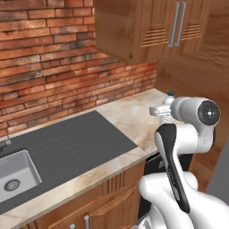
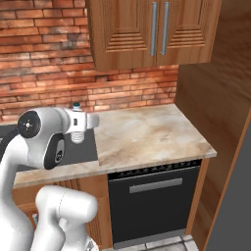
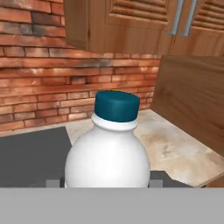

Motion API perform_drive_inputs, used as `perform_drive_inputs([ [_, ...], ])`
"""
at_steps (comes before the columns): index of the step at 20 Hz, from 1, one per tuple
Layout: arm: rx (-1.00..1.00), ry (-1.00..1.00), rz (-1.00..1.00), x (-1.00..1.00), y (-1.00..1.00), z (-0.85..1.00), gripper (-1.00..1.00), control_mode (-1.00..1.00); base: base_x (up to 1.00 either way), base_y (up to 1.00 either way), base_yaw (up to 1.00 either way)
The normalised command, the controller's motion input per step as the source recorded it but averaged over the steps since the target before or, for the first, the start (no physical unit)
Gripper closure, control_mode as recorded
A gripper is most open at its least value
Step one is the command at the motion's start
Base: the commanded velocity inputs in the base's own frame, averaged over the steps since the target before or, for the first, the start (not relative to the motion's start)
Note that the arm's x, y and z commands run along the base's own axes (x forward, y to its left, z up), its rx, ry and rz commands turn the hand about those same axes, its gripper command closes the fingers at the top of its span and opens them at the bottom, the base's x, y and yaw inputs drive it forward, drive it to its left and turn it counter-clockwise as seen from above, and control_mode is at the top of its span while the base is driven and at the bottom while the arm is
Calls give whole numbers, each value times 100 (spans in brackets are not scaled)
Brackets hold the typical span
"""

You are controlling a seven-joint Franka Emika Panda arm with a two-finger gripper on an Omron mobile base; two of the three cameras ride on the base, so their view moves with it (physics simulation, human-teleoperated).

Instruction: Take the bottled waters from the counter and place them in the freezer to freeze. Close the freezer door after placing the bottles.

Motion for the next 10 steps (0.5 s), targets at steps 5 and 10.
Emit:
perform_drive_inputs([
  [5,0,-44,0,-28,0,26,100,-100,0,0,0],
  [10,0,-9,0,-6,0,8,100,-100,0,0,0],
])
